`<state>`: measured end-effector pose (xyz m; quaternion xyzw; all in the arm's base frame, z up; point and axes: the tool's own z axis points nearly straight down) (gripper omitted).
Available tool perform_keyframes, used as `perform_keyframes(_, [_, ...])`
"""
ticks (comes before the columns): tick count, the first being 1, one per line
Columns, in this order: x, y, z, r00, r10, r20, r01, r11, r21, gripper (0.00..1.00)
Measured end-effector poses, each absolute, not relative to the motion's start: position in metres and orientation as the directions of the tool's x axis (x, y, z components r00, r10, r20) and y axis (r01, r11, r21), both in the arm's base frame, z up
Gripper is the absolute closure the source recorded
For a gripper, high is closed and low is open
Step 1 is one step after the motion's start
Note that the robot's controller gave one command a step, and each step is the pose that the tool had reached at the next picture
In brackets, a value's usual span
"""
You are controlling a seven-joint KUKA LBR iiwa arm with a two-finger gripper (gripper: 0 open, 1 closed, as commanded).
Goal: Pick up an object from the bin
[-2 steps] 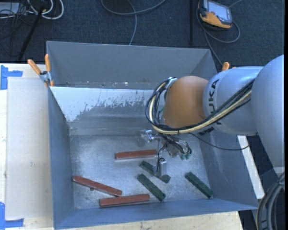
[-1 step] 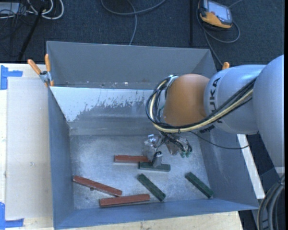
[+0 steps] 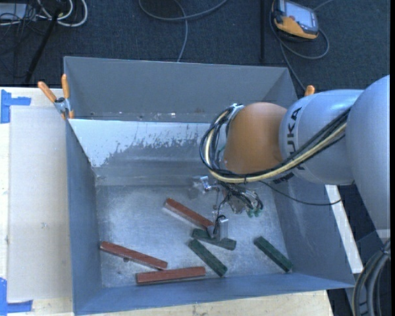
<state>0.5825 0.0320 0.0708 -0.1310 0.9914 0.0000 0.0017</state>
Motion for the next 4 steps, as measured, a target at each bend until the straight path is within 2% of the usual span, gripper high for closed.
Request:
perform_keyframes(1, [0.583,0.032,0.072,-0.966,-0.259,-0.004,-0.259,0.966,-0.001,1.0])
perform_keyframes(2, [0.581,0.036,0.104,-0.971,-0.241,-0.004,-0.241,0.971,0.0,1.0])
perform_keyframes(3, [0.58,0.036,0.102,-0.97,-0.241,-0.001,-0.241,0.97,0.001,0.0])
perform_keyframes(4, [0.573,0.061,0.069,-0.953,-0.302,0.004,-0.302,0.953,0.001,0.0])
